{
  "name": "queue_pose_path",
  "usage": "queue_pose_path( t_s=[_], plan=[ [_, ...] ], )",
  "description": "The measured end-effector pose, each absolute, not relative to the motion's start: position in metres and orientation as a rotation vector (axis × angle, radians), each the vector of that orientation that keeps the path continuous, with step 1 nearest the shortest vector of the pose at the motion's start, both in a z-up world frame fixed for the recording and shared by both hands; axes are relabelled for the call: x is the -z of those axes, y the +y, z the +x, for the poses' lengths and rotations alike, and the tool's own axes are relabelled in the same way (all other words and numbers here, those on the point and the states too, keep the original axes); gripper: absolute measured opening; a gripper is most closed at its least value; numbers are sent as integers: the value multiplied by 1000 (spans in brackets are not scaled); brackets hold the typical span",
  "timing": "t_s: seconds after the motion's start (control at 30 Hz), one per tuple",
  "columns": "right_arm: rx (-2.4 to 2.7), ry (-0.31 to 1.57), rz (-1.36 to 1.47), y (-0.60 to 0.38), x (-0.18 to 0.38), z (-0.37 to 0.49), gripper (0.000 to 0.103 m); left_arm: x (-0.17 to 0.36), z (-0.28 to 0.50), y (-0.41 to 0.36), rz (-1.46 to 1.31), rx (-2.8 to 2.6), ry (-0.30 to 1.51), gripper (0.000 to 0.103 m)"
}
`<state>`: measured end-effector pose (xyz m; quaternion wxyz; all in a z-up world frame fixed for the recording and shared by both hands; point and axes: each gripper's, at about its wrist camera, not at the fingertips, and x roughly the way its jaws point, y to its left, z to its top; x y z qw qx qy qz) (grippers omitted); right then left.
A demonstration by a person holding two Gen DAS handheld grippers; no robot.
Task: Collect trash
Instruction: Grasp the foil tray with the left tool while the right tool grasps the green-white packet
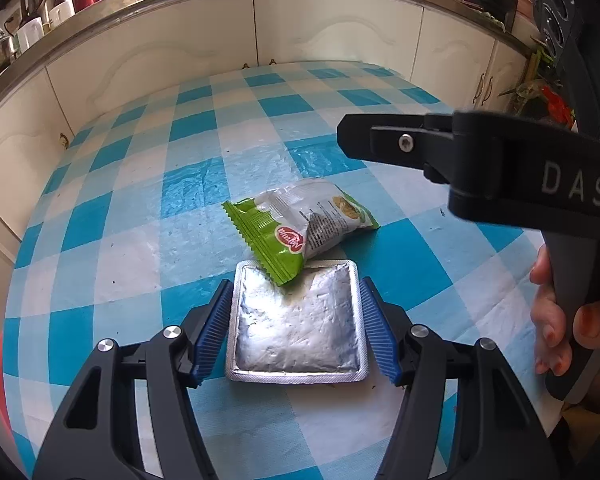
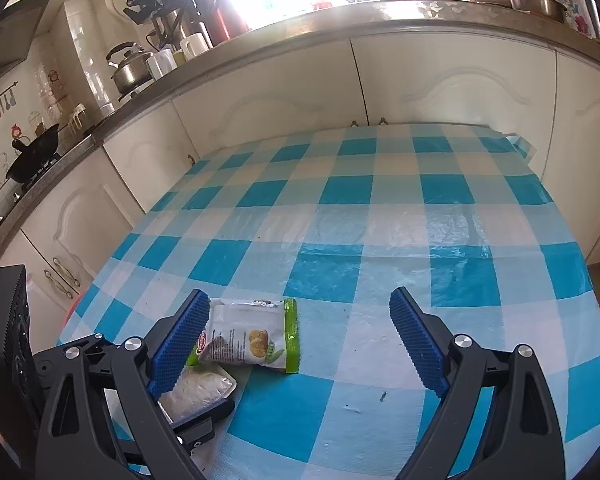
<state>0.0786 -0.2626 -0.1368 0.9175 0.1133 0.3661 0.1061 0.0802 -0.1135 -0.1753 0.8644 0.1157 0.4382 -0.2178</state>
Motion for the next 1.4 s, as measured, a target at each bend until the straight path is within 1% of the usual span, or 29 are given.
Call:
queue_pose_path(
  t_s=[0.87,1.4],
  plan=[
    [-248,800,135,-235,148,85,91,165,91,-53,125,313,900,63],
    [-335,924,57,-214,164,99,91,162,107,-9,-10,235,901,64]
  ],
)
